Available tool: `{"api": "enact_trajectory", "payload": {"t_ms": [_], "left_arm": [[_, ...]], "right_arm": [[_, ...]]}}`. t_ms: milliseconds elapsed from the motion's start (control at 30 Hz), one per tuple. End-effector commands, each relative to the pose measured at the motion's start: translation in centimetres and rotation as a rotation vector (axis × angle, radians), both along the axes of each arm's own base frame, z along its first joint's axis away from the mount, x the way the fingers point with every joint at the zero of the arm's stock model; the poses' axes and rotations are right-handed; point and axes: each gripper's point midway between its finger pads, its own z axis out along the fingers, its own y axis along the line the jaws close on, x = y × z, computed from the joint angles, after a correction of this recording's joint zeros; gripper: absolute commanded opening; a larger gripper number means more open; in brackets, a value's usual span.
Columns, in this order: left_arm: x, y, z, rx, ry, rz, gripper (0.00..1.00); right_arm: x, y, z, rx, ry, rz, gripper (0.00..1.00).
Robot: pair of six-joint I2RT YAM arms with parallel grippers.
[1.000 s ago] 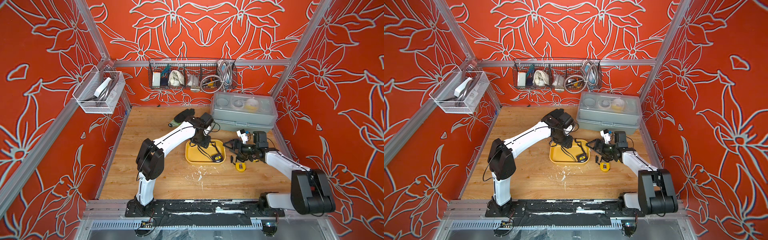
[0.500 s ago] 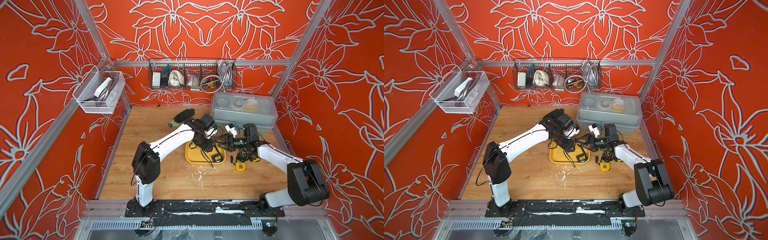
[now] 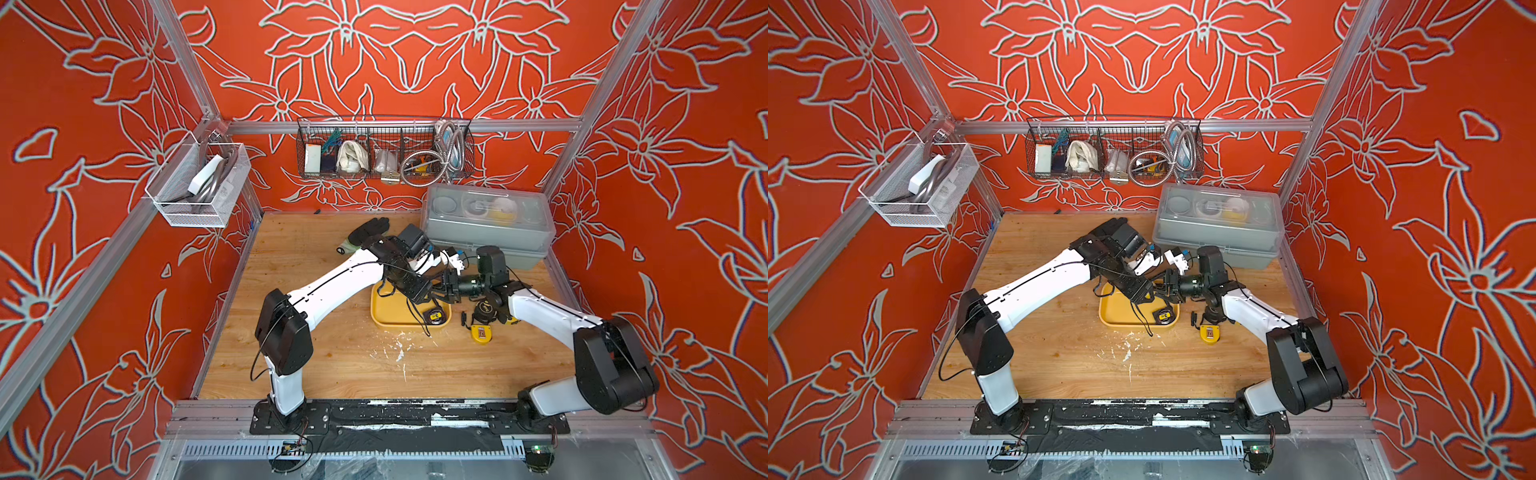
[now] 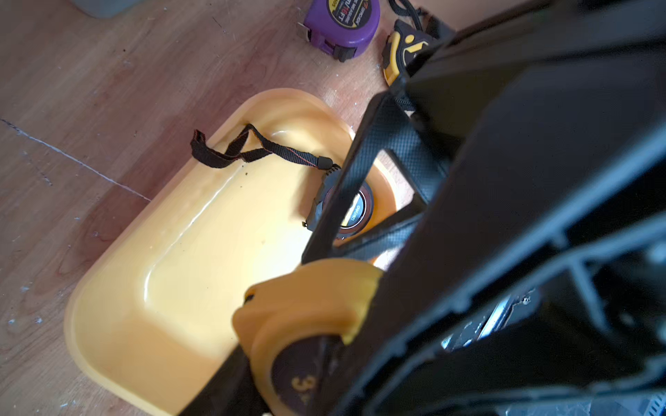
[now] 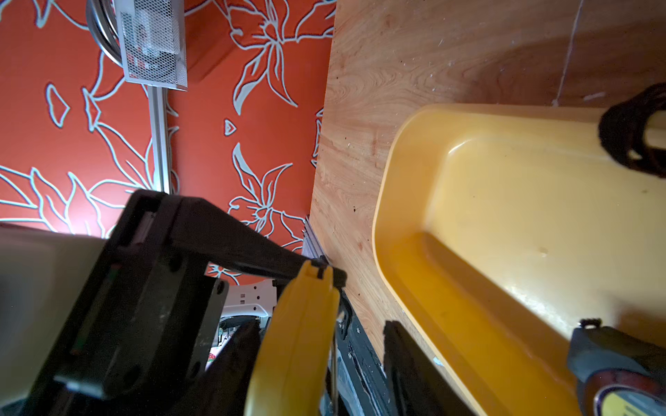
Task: Take the tape measure out of the storage box
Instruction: Place the tape measure at the center of the board.
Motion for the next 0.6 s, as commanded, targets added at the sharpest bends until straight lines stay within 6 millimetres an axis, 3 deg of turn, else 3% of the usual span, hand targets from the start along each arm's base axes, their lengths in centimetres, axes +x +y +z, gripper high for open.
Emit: {"api": "enact_trajectory", "payload": {"t_ms": [0, 133, 233, 333, 500, 567], "left_arm": [[0.8, -1.2, 1.8, -0.063, -0.070, -0.010, 0.51], [1.0, -1.1, 1.6, -0.051, -0.077, -0.002, 0.52], [1.4, -0.9, 1.1, -0.037, -0.083, 0.023, 0.54], [1.7, -0.6, 0.9, -0.020, -0.090, 0.044, 0.67], [2.9, 0.3, 2.2, -0.018, -0.133, 0.130, 1.00], [3.9, 1.2, 2.6, -0.015, -0.148, 0.212, 1.00]], "right_arm": [[-0.9, 1.3, 0.6, 0.024, 0.002, 0.069, 0.43], [-1.1, 1.8, 0.6, 0.030, 0.009, 0.078, 0.21], [-0.9, 1.9, 0.6, 0.034, 0.013, 0.075, 0.17], [-0.7, 1.9, 0.7, 0.031, 0.015, 0.062, 0.13], [-0.1, 0.7, 0.0, 0.008, 0.023, 0.020, 0.12], [0.8, -0.9, -0.1, 0.009, 0.028, -0.027, 0.12]]}}
